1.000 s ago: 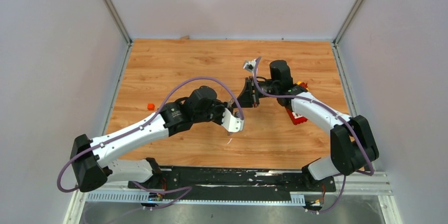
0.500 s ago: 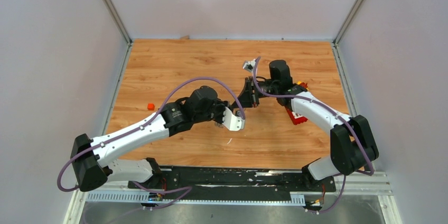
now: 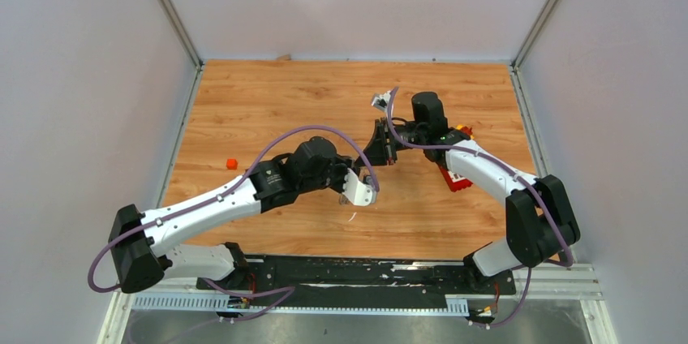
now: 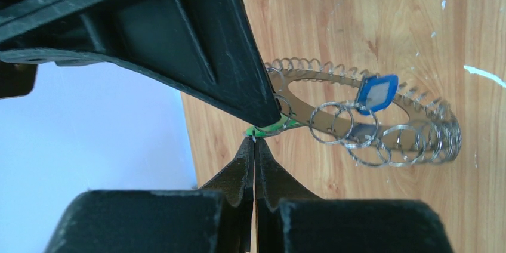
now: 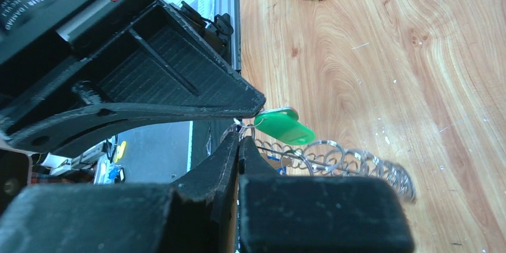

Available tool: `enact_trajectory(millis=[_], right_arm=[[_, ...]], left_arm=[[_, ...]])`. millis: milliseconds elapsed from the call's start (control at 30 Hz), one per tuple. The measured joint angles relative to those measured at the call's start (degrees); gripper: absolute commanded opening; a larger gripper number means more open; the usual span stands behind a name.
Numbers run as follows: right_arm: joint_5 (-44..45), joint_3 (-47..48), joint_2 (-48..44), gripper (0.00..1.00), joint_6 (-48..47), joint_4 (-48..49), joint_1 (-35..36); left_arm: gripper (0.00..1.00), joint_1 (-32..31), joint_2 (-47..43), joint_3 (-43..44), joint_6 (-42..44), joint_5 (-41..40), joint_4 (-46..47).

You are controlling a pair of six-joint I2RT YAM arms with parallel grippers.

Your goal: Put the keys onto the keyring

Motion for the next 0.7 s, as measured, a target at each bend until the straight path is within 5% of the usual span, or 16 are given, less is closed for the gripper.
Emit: enact_trajectory(millis=[700], right_arm=[[0.1,0.0,0.1,0.0,0.2,-0.1,0.0]], left_arm=[[0.0,-0.7,-0.4,-1.9,2.5,-2.2,-0.2]])
